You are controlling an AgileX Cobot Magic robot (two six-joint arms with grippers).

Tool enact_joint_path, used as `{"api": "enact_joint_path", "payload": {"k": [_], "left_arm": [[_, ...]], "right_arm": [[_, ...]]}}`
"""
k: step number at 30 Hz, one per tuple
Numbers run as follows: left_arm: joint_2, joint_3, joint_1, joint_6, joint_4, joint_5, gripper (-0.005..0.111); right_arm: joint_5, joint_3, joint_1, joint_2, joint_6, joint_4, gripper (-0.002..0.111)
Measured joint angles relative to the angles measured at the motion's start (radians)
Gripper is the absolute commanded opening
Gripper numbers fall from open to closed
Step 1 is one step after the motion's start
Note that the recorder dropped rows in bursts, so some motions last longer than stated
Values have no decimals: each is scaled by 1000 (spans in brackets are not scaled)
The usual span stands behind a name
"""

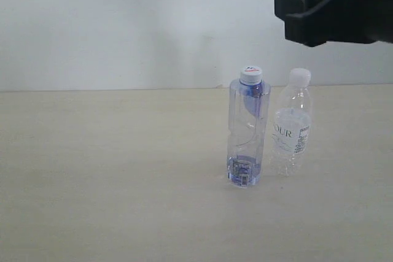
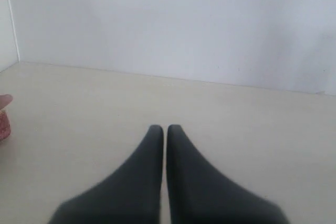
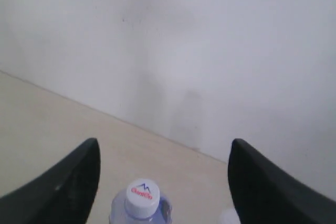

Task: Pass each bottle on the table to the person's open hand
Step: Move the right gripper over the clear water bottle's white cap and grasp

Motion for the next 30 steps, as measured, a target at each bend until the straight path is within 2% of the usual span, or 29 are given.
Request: {"api": "enact_joint_path", "payload": {"k": [4,13,18,30], "left_arm": [[0,0,0,0,0,0,4],[0,0,0,0,0,0,4],[0,0,0,0,0,0,4],[0,0,0,0,0,0,4]], "right_arm": [[26,7,-4,18,-16,0,72],[-241,229,-173,25,23,4,72],[-413,323,-178,53,50,-20,72],[-701,335,-178,330,52,-37,72]]}}
